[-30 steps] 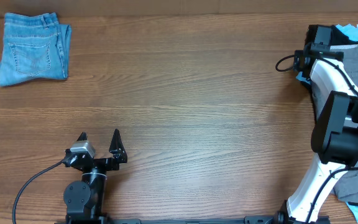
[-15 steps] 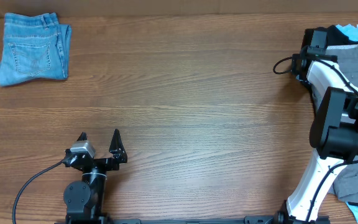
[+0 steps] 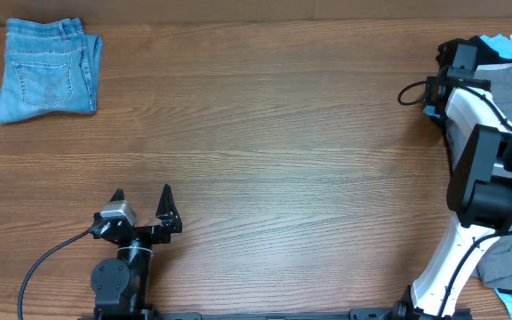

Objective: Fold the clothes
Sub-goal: 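Grasp the waistband of the grey shorts with the right gripper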

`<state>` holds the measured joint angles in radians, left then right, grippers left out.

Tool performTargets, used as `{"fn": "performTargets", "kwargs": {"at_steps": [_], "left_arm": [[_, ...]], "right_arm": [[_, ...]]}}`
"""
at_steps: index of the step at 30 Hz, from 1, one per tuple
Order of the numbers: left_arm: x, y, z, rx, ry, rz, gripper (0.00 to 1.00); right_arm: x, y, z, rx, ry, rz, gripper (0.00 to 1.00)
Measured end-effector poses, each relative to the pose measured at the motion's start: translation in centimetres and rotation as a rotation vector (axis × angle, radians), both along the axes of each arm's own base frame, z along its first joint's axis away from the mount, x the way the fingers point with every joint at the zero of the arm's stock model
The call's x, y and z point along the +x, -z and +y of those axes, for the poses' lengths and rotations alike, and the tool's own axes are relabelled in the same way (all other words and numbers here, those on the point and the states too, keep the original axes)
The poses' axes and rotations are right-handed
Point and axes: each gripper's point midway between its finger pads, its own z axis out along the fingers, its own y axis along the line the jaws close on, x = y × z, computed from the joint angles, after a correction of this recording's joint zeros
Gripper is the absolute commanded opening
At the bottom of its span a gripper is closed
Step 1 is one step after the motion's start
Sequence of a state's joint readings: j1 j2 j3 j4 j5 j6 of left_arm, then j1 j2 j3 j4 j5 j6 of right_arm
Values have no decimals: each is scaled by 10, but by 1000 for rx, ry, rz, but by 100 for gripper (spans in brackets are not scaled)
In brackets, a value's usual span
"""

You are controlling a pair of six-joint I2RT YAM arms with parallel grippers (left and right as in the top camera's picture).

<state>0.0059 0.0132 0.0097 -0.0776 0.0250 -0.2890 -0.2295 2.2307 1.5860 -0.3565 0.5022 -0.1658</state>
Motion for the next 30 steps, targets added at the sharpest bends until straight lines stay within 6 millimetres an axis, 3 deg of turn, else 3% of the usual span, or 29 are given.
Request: {"fn": "performTargets", "kwargs": {"at_steps": [7, 11, 21, 26, 30], "left_arm": [[0, 0, 0, 0, 0, 0, 100], [0, 0, 0, 0, 0, 0, 100], [0, 0, 0, 0, 0, 0, 100], [0, 0, 0, 0, 0, 0, 100], [0, 0, 0, 0, 0, 0, 100]], "right_arm": [[0, -1, -3, 0, 5, -5, 85], [1, 0, -1, 9, -1, -8, 75], [8, 6, 9, 70, -44, -29, 85], [8, 20, 8, 70, -41, -11, 81], [8, 19, 7, 61, -34, -15, 79]]}}
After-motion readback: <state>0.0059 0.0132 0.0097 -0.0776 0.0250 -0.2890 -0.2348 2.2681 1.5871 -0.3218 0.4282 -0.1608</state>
